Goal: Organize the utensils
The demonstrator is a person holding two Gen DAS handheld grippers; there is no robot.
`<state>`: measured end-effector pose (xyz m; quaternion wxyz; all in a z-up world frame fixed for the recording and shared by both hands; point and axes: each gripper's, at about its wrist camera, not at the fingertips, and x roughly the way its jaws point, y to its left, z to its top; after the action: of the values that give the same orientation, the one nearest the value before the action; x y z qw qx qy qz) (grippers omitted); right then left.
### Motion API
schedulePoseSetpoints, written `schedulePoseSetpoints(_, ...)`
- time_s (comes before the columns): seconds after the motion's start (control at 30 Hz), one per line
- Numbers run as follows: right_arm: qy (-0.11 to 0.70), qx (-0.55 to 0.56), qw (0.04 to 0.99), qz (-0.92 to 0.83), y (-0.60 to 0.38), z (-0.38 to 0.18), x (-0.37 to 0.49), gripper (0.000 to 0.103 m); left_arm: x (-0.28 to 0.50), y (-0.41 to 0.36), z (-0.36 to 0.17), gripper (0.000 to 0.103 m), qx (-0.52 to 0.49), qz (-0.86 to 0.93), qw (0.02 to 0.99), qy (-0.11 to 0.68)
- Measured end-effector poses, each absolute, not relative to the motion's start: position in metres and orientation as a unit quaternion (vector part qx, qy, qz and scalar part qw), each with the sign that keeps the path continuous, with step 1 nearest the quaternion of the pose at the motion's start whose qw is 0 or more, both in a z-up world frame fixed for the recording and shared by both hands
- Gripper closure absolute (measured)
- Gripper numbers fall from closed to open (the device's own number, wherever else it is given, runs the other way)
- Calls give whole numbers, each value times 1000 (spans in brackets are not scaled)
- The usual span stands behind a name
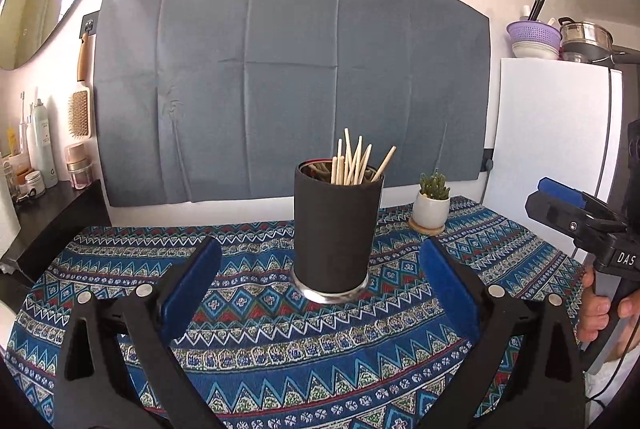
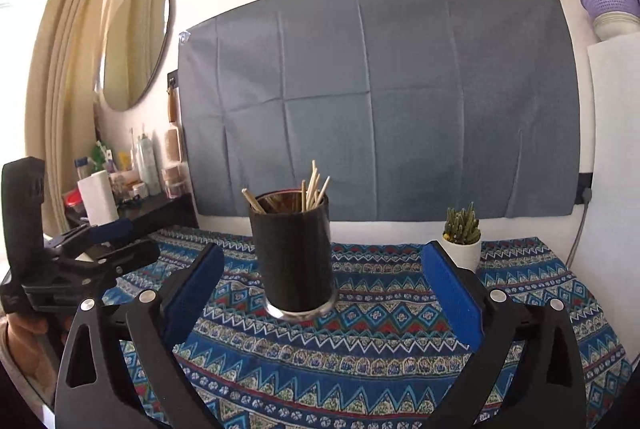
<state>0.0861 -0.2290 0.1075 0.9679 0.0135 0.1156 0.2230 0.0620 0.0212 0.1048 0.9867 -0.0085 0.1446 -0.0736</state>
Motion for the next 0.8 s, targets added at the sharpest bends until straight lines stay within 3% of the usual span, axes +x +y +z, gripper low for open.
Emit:
schedulePoseSetpoints(0.6,208,-30,961,182,-218,26,42,8,17,13,40,6,-16,-47,969,242)
schedulePoseSetpoints(0.8,257,22,942,215,-227,24,39,8,17,3,24,6,-7,-35,961,274)
